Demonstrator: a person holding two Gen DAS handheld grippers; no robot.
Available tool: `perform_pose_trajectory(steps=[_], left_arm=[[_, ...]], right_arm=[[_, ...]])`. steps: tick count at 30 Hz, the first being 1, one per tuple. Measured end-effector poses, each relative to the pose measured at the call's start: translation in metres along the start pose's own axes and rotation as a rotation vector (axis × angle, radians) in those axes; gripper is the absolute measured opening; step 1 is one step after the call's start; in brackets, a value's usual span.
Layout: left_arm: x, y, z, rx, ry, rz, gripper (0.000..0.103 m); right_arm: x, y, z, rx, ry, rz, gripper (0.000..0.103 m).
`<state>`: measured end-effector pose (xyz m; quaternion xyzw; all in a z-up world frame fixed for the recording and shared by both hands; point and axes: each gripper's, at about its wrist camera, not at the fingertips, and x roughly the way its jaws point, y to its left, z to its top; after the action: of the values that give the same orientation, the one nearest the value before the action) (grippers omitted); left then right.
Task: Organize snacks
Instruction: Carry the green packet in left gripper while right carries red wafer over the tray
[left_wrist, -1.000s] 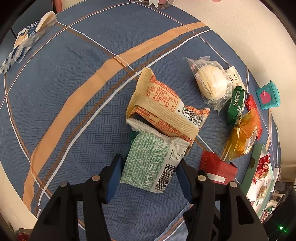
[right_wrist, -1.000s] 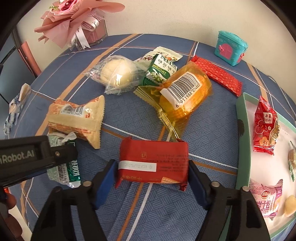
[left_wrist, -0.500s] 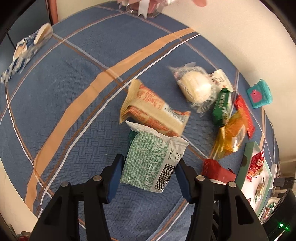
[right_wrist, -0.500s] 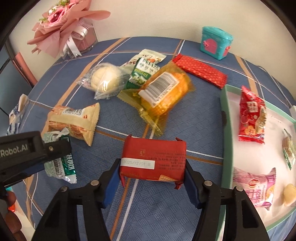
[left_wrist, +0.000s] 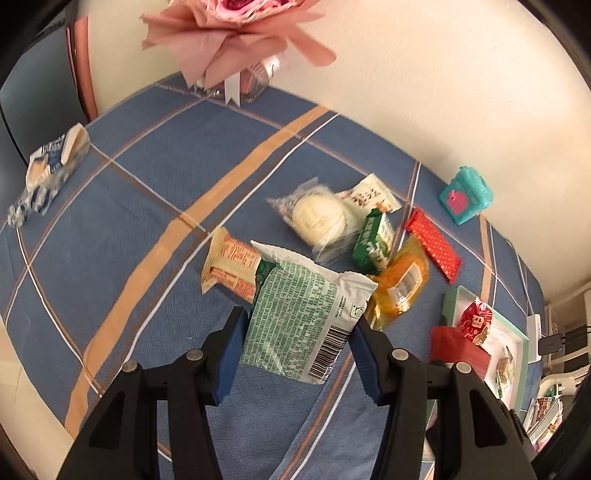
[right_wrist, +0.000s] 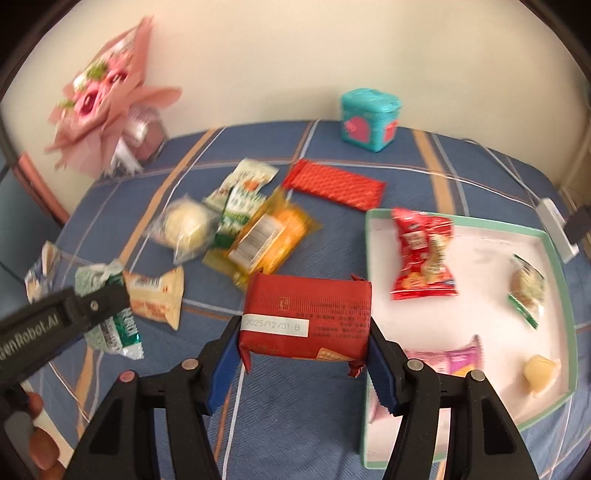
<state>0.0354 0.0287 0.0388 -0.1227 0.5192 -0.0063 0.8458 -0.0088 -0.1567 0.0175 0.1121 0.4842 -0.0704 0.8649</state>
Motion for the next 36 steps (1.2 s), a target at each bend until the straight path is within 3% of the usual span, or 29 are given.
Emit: perform_pose_trajectory(steps=[10,15,26,29,36], left_arm=[[0.000,-0.029,-0.010,0.085,-0.022,0.006,0.056],[-0.001,-0.062,-0.024,0.193,-0.031,-0.012,0.056],[-0.011,-0.149,-0.055,0.446,-0.096,-0.083,0.056],[-0.010,-0.177,-0.066,0.532,-0.129,-0.091,0.056],[0.011,-0.221,-0.079,0.654,-0.121,-0.110,0.056]], right_arm=[[-0.020,-0.054,0.011,0.119,-0.020,-0.080,0.065],[-0.022,-0.097,0.014,0.191,-0.024,-0.177,0.065],[-0.033,-0.201,0.005,0.442,-0.036,-0.285,0.065],[-0.038,-0.216,0.001,0.480,-0.042,-0.298,0.065],[-0.033,-0.231,0.000,0.508,-0.038,-0.295,0.065]])
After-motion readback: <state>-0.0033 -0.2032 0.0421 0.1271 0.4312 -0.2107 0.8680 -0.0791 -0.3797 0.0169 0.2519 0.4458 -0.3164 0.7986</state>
